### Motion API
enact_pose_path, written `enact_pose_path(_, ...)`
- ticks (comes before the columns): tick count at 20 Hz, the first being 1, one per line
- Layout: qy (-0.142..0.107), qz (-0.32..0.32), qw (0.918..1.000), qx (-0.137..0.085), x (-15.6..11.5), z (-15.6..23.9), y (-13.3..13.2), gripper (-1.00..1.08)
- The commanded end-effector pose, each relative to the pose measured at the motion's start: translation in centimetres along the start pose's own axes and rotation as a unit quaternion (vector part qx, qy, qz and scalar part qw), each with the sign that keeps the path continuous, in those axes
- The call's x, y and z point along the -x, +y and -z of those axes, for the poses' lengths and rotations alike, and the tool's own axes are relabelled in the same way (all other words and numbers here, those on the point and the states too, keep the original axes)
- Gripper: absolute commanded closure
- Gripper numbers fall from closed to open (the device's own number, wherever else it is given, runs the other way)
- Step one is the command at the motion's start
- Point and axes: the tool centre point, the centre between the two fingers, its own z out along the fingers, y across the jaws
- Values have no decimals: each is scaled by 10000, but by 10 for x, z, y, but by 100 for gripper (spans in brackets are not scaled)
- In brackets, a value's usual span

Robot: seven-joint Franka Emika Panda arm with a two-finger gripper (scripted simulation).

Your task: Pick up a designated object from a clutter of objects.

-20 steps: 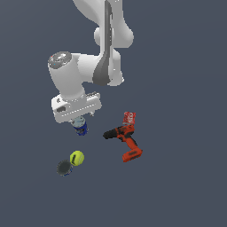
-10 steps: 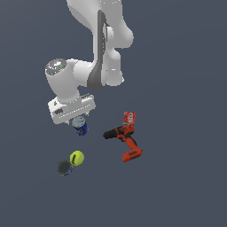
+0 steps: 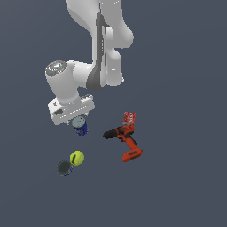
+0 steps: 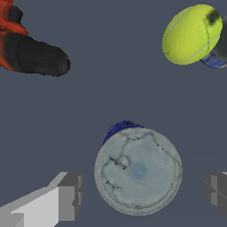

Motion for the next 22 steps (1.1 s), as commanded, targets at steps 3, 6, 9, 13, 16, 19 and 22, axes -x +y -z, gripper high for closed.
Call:
enact_pose_path(3,-3,4,10000,-2,1,-14,0,-92)
enact_pose_path(6,-3,7,10000,-1,1,-29,-1,-92)
enact_pose_path(9,-4,10,10000,0,1,-41,0,-92)
enact_pose_path(13,-3,14,10000,0,1,-48,0,-92)
enact_pose_path(16,-3,14,10000,0,1,-48,0,108)
enact_pose_path(19,-3,14,10000,0,1,-48,0,108)
enact_pose_path(22,-3,14,10000,0,1,-48,0,108)
